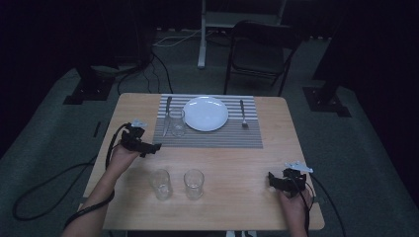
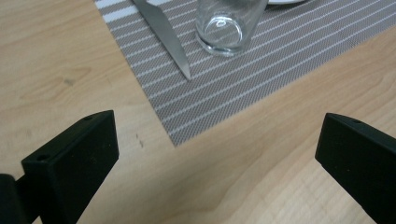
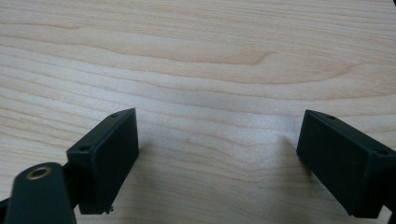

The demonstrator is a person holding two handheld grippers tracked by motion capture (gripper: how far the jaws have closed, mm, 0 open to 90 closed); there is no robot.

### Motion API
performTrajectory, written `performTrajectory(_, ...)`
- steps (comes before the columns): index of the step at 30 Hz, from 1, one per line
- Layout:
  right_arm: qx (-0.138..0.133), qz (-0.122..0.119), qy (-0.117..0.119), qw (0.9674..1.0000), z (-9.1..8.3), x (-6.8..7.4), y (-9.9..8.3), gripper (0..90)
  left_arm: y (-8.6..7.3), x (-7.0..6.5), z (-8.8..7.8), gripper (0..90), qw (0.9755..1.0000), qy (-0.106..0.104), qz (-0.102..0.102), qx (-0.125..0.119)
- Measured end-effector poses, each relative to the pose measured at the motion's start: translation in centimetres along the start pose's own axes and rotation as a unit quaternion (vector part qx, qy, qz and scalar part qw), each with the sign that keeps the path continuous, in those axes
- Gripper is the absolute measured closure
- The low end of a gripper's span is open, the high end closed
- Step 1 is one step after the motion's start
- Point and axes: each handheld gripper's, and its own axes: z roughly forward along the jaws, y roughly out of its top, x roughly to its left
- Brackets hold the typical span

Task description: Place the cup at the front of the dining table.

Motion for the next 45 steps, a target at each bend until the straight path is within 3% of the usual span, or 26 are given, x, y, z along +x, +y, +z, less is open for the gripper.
performTrajectory(11,0.000,0.000,0.000,1.0000,0.0,0.0,0.0,12.5,-3.9,0.3,-0.6,0.0,0.9999,-0.002,-0.015,0.006)
performTrajectory(16,0.000,0.000,0.000,1.0000,0.0,0.0,0.0,12.5,-5.6,0.1,-0.9,0.0,0.9998,-0.006,-0.020,-0.002)
performTrajectory(20,0.000,0.000,0.000,1.0000,0.0,0.0,0.0,12.6,-7.0,-0.2,-0.9,0.0,0.9992,-0.013,-0.037,-0.005)
performTrajectory(23,0.000,0.000,0.000,1.0000,0.0,0.0,0.0,12.5,-8.0,-0.6,-0.9,0.0,0.9995,-0.005,-0.030,-0.003)
performTrajectory(26,0.000,0.000,0.000,1.0000,0.0,0.0,0.0,12.5,-8.7,-0.6,-1.1,0.0,0.9992,-0.003,-0.037,-0.011)
performTrajectory(31,0.000,0.000,0.000,1.0000,0.0,0.0,0.0,12.5,-9.5,-0.4,-1.5,0.0,0.9985,0.018,-0.046,-0.023)
performTrajectory(38,0.000,0.000,0.000,1.0000,0.0,0.0,0.0,12.5,-11.5,-0.3,-2.4,0.0,0.9944,0.083,-0.049,-0.043)
performTrajectory(45,0.000,0.001,0.000,1.0000,0.0,0.0,0.0,12.5,-12.9,0.2,-2.8,0.0,0.9905,0.108,-0.069,-0.050)
